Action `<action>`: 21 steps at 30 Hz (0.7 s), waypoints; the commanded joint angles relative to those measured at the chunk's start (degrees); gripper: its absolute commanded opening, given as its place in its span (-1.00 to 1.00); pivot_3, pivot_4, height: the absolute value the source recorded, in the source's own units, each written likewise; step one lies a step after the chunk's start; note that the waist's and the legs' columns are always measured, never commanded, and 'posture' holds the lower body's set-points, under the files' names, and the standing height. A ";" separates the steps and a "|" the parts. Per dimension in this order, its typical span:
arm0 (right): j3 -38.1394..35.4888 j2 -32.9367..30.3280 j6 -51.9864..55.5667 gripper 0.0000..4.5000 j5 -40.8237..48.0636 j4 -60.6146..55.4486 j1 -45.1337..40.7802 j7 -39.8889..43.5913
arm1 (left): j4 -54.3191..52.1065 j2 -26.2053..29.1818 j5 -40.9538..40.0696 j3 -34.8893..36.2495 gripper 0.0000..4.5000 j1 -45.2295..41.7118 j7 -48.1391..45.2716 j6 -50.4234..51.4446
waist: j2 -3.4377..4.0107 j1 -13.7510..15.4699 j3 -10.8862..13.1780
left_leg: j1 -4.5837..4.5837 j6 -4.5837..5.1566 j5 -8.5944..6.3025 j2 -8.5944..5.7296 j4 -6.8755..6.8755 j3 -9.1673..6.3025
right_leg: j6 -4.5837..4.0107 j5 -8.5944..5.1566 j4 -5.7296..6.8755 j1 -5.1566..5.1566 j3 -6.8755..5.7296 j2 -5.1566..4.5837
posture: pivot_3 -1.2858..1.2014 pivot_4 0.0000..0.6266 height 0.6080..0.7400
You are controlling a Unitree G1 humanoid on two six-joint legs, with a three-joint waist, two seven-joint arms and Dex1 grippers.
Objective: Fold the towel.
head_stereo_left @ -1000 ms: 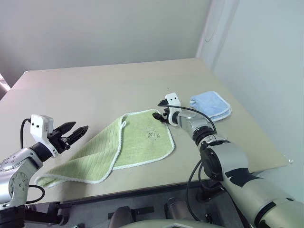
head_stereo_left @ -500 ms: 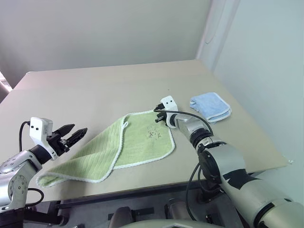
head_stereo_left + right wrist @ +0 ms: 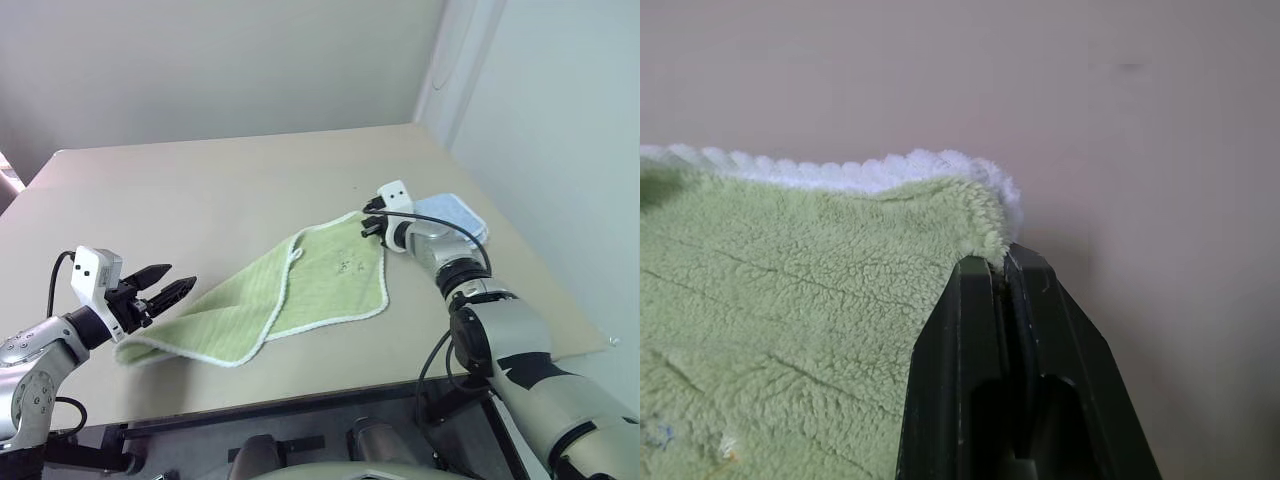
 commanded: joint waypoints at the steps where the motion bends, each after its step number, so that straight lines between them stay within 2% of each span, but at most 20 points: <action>1: -0.56 -1.93 0.55 -0.99 0.51 -2.98 -0.42 -0.40 | -2.51 1.73 0.27 -1.08 0.49 -0.71 -1.45 -0.41 | 0.00 -0.02 0.00 | 0.00 0.00 0.00 0.00 0.00 0.00 | 0.00 0.00 0.00 -0.01 0.00 0.01 | 0.03 -1.00 1.00; 5: -0.36 -2.18 1.15 -0.99 0.52 -3.02 0.64 -0.87 | -6.46 2.29 -1.85 -2.46 0.49 -0.49 -3.75 0.78 | 0.00 -0.03 0.01 | -0.02 0.00 0.00 0.00 0.00 0.03 | -0.01 0.00 -0.02 -0.01 0.03 0.00 | 0.03 -1.00 1.00; 9: -0.09 -1.30 1.72 -0.99 0.63 -3.57 1.94 -0.90 | -11.96 1.43 -11.30 -0.81 0.49 -1.30 -3.13 6.58 | 0.00 -0.01 0.01 | -0.03 0.00 0.00 0.00 -0.01 0.05 | 0.00 0.00 -0.03 -0.02 0.06 0.00 | 0.03 -1.00 1.00; 15: -0.01 -0.70 2.02 -0.99 0.53 -3.92 2.66 -1.20 | -18.60 6.73 -3.50 -8.10 0.49 6.02 -7.08 3.44 | 0.14 -0.22 0.10 | 0.01 0.00 0.00 0.00 -0.03 0.11 | -0.01 0.00 -0.03 -0.04 0.14 0.01 | 0.03 -1.00 1.00; 21: -1.99 -0.74 -0.27 -0.99 2.98 -6.97 1.33 -0.13 | -17.89 7.69 2.60 -12.04 0.49 6.49 -7.21 -0.40 | 0.22 -0.07 0.15 | 0.01 0.00 0.00 0.00 0.03 0.09 | 0.06 -0.05 -0.03 -0.04 0.14 0.02 | 0.03 -1.00 1.00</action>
